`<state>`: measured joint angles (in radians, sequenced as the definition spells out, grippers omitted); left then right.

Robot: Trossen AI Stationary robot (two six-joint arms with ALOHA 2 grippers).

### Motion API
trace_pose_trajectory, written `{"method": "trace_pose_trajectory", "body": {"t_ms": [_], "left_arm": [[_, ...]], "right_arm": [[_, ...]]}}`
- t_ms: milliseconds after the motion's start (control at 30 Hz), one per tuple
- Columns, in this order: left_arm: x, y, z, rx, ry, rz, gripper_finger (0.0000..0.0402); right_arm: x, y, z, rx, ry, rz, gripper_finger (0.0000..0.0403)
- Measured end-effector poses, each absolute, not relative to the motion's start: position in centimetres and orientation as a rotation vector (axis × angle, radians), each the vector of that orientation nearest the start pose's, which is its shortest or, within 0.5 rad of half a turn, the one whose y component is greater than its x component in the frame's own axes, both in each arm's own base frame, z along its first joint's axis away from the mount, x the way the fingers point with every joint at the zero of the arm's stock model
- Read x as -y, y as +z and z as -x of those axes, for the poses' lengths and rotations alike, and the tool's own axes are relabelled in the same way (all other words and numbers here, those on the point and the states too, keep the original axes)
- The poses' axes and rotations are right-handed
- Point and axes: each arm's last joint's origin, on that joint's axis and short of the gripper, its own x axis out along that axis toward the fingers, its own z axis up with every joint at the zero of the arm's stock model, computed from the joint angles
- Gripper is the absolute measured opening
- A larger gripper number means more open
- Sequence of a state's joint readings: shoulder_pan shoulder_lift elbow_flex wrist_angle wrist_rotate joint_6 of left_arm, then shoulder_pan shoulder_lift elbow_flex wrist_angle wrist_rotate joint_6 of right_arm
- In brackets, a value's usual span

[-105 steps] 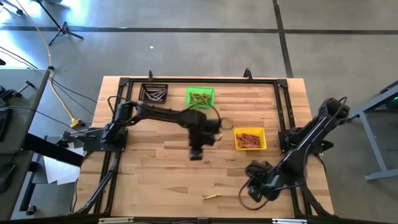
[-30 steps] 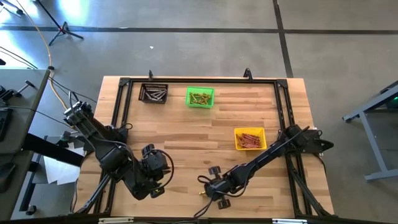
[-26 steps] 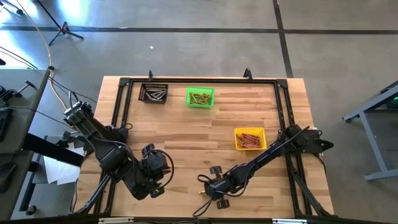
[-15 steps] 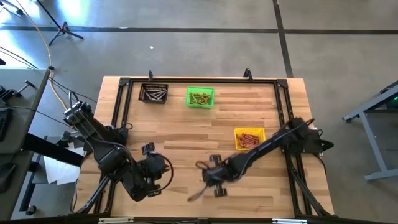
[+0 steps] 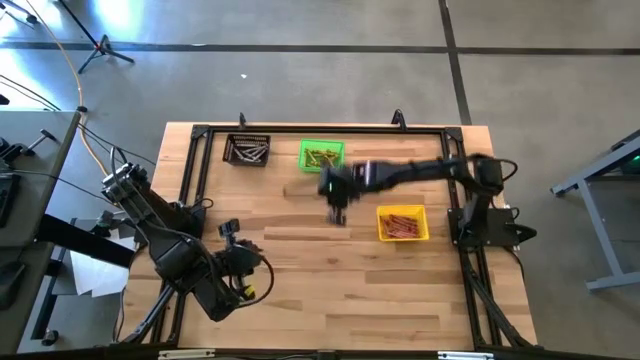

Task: Sort crayons
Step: Put the yellow crayon into the green basket

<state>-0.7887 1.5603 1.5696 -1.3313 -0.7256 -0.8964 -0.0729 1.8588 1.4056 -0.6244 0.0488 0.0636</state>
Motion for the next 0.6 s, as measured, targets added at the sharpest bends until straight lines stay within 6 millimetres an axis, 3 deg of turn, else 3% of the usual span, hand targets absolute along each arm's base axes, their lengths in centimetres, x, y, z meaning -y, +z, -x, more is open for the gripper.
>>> {"method": "trace_pose_trajectory", "body": {"t_ms": [167, 333, 467, 600], "left_arm": [[16.9, 35.0, -19.6, -0.894, 0.454, -0.165, 0.0044], [15.5, 35.6, -18.4, -0.889, 0.458, -0.213, 0.0045], [13.7, 35.3, -17.2, -0.879, 0.472, -0.241, 0.0045], [12.3, 34.7, -15.8, -0.875, 0.486, -0.218, 0.0045]], "right_arm": [[10.7, 22.4, -37.9, -0.978, -0.331, -0.183, 0.0020], [16.2, 22.7, -36.3, -0.903, -0.478, -0.304, 0.0020], [18.9, 23.0, -35.4, -0.824, -0.483, -0.412, 0.0020], [19.4, 23.3, -35.6, -0.765, -0.422, -0.440, 0.0020]]}}
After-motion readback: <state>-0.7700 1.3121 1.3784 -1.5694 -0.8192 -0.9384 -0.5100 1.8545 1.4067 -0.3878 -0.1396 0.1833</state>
